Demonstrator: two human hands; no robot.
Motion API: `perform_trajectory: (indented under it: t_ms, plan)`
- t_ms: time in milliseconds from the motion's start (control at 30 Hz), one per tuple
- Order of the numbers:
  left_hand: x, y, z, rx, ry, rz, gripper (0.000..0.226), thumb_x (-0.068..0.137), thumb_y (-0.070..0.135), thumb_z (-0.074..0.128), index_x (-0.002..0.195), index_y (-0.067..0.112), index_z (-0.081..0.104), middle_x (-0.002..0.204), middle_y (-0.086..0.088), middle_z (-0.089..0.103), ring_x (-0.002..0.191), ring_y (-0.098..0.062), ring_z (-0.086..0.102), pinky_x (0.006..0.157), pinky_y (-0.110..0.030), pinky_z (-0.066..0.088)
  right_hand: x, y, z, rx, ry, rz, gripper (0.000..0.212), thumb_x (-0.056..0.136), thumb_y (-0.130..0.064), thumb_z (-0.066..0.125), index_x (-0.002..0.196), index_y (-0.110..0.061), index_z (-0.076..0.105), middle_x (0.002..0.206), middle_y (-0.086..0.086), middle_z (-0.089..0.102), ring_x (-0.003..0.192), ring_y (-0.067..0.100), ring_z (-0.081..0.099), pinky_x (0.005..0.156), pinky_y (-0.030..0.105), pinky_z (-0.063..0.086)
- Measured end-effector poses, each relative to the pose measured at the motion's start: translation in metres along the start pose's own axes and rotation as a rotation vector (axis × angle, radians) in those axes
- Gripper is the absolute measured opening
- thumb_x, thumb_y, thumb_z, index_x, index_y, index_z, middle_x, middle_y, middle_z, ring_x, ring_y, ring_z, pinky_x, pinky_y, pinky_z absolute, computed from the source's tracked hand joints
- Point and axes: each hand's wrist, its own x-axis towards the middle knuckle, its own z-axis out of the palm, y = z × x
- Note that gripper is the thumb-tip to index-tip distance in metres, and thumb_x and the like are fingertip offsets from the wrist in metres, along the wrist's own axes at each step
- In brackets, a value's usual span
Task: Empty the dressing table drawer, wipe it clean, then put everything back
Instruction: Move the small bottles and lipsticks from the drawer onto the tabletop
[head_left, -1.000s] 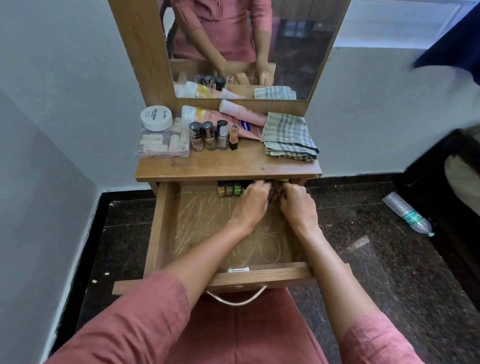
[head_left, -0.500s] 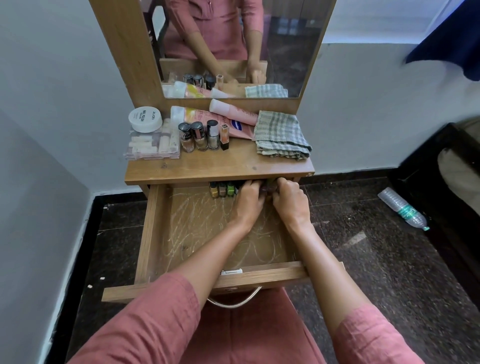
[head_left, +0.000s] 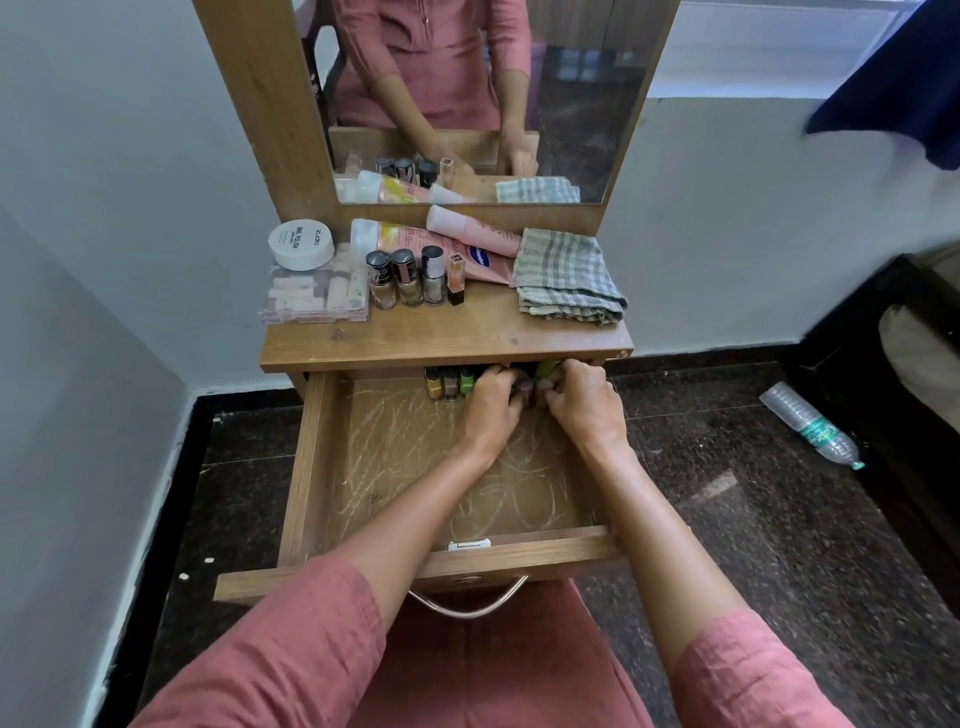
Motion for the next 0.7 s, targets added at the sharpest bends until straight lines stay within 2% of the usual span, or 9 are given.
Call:
perform_trajectory:
  t_ms: [100, 333, 467, 533, 600, 633, 667, 700]
  plan:
    - [-0.004, -0.001, -0.005, -0.009, 0.010, 0.009, 0.019, 0.085, 0.004, 0.057, 0.102, -0.001, 0.065, 0.107, -0.016, 0.064, 0.099, -0.024, 0.059, 0.078, -0.010, 0.032, -0.003, -0.001, 0.002, 0.023, 0.021, -0.017, 0.023, 0.088, -0.022, 0.053, 0.098, -0.003, 0.059, 0.107, 0.015, 0.058, 0.097, 0.039, 0.058, 0.078, 0.043, 0.046]
    - [-0.009, -0.002, -0.020, -0.014, 0.022, 0.079, 0.017, 0.083, 0.005, 0.061, 0.098, 0.000, 0.066, 0.098, -0.015, 0.064, 0.091, -0.022, 0.060, 0.075, -0.012, 0.035, -0.013, 0.002, 0.009, 0.062, 0.098, -0.063, 0.019, 0.084, -0.020, 0.055, 0.093, -0.003, 0.060, 0.107, 0.011, 0.055, 0.091, 0.036, 0.059, 0.073, 0.038, 0.045]
    - [-0.014, 0.002, -0.034, -0.039, 0.045, 0.135, 0.017, 0.080, 0.005, 0.064, 0.096, 0.001, 0.067, 0.093, -0.013, 0.065, 0.080, -0.014, 0.059, 0.070, -0.006, 0.039, -0.014, 0.005, 0.006, 0.254, 0.068, -0.063, 0.013, 0.075, -0.018, 0.064, 0.079, -0.005, 0.062, 0.086, 0.010, 0.065, 0.078, 0.026, 0.063, 0.070, 0.035, 0.049]
    - [-0.015, 0.005, -0.045, -0.035, 0.060, 0.165, 0.016, 0.079, 0.007, 0.065, 0.094, 0.003, 0.067, 0.092, -0.010, 0.066, 0.079, -0.011, 0.058, 0.068, -0.003, 0.041, -0.015, 0.004, 0.000, 0.326, 0.062, -0.067, 0.012, 0.073, -0.015, 0.066, 0.077, -0.004, 0.063, 0.078, 0.011, 0.066, 0.069, 0.020, 0.060, 0.064, 0.026, 0.047]
    - [-0.014, 0.010, -0.058, -0.025, 0.078, 0.199, 0.015, 0.079, 0.009, 0.065, 0.094, 0.005, 0.068, 0.091, -0.009, 0.067, 0.081, -0.015, 0.061, 0.070, -0.009, 0.046, -0.017, -0.001, -0.010, 0.380, 0.089, -0.094, 0.008, 0.072, -0.010, 0.065, 0.074, -0.004, 0.061, 0.072, 0.009, 0.064, 0.064, 0.015, 0.055, 0.057, 0.012, 0.041]
    - [-0.013, 0.014, -0.066, -0.014, 0.084, 0.209, 0.017, 0.079, 0.010, 0.065, 0.096, 0.005, 0.068, 0.092, -0.009, 0.067, 0.082, -0.017, 0.062, 0.073, -0.017, 0.051, -0.017, -0.004, -0.016, 0.412, 0.099, -0.108, 0.005, 0.071, -0.008, 0.065, 0.072, -0.005, 0.060, 0.070, 0.009, 0.063, 0.062, 0.013, 0.054, 0.056, 0.010, 0.041]
    - [-0.012, 0.018, -0.075, -0.002, 0.087, 0.216, 0.019, 0.080, 0.011, 0.065, 0.098, 0.005, 0.067, 0.093, -0.008, 0.067, 0.083, -0.017, 0.062, 0.075, -0.024, 0.053, -0.016, -0.007, -0.023, 0.449, 0.102, -0.123, 0.005, 0.070, -0.008, 0.064, 0.071, -0.007, 0.059, 0.069, 0.010, 0.064, 0.061, 0.013, 0.054, 0.057, 0.012, 0.044]
    - [-0.010, 0.023, -0.083, 0.008, 0.089, 0.228, 0.021, 0.080, 0.013, 0.065, 0.100, 0.006, 0.066, 0.093, -0.006, 0.066, 0.083, -0.016, 0.062, 0.075, -0.024, 0.054, -0.015, -0.011, -0.029, 0.489, 0.097, -0.141, 0.006, 0.069, -0.008, 0.063, 0.070, -0.008, 0.058, 0.069, 0.012, 0.066, 0.061, 0.014, 0.057, 0.061, 0.020, 0.050]
